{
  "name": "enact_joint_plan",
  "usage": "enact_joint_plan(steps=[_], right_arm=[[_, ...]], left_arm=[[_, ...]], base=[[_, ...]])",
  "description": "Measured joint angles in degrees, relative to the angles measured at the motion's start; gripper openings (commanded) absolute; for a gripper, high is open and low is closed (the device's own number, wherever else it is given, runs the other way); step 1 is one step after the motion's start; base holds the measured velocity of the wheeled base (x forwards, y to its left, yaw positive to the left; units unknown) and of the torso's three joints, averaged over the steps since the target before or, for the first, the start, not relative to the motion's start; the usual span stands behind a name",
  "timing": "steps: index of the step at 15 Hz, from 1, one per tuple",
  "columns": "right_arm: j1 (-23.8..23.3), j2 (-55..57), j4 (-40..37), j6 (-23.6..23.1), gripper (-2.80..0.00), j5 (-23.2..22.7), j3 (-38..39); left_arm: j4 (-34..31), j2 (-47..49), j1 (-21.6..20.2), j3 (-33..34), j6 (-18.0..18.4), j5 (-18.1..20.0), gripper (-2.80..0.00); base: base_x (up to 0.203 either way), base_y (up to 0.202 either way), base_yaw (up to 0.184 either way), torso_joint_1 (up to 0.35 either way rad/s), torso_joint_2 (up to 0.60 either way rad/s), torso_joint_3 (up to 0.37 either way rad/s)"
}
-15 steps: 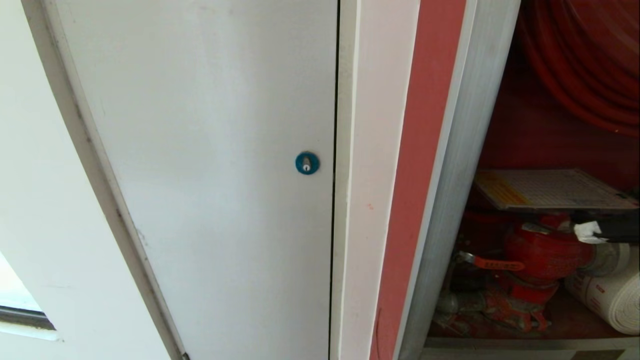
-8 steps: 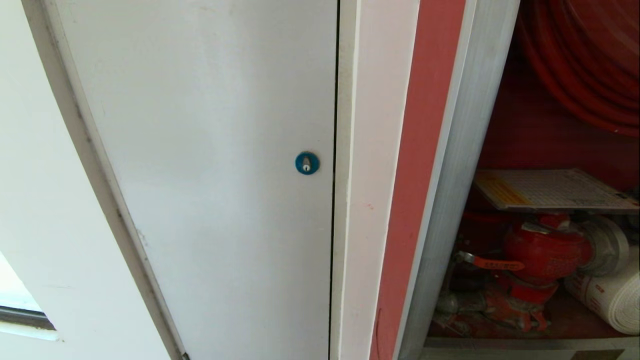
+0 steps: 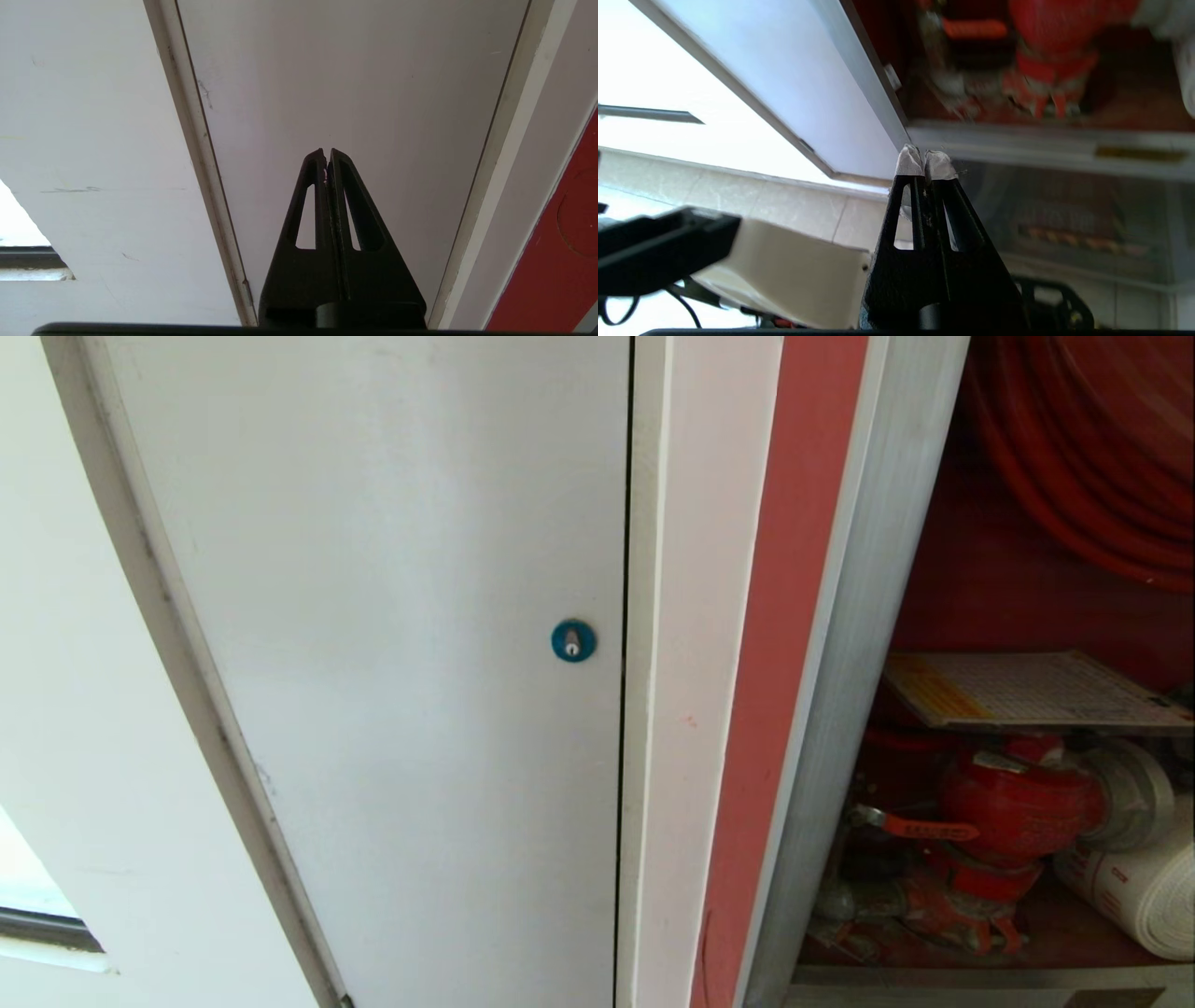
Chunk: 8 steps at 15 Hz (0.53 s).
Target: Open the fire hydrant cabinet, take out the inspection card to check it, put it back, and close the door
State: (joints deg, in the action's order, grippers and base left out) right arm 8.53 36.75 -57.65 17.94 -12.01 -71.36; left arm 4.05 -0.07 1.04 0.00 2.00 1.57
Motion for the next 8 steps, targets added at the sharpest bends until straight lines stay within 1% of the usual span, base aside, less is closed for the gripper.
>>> enact_joint_plan(steps=[4, 6, 8], right_arm=[[-1.8, -4.0, -5.8, -0.8, -2.8, 0.0, -0.1], [-5.2, -6.1, -7.8, -2.1, -2.8, -0.8, 0.1], [-9.0, -10.0, -9.2, -4.7, -2.8, -4.1, 2.4]], left_arm=[[0.0, 0.0, 0.0, 0.0, 0.0, 0.0, -2.8], [0.0, 0.0, 0.0, 0.0, 0.0, 0.0, -2.8], [0.0, 0.0, 0.0, 0.0, 0.0, 0.0, -2.8]], base=[[0.0, 0.0, 0.0, 0.0, 0.0, 0.0], [0.0, 0.0, 0.0, 0.0, 0.0, 0.0], [0.0, 0.0, 0.0, 0.0, 0.0, 0.0]])
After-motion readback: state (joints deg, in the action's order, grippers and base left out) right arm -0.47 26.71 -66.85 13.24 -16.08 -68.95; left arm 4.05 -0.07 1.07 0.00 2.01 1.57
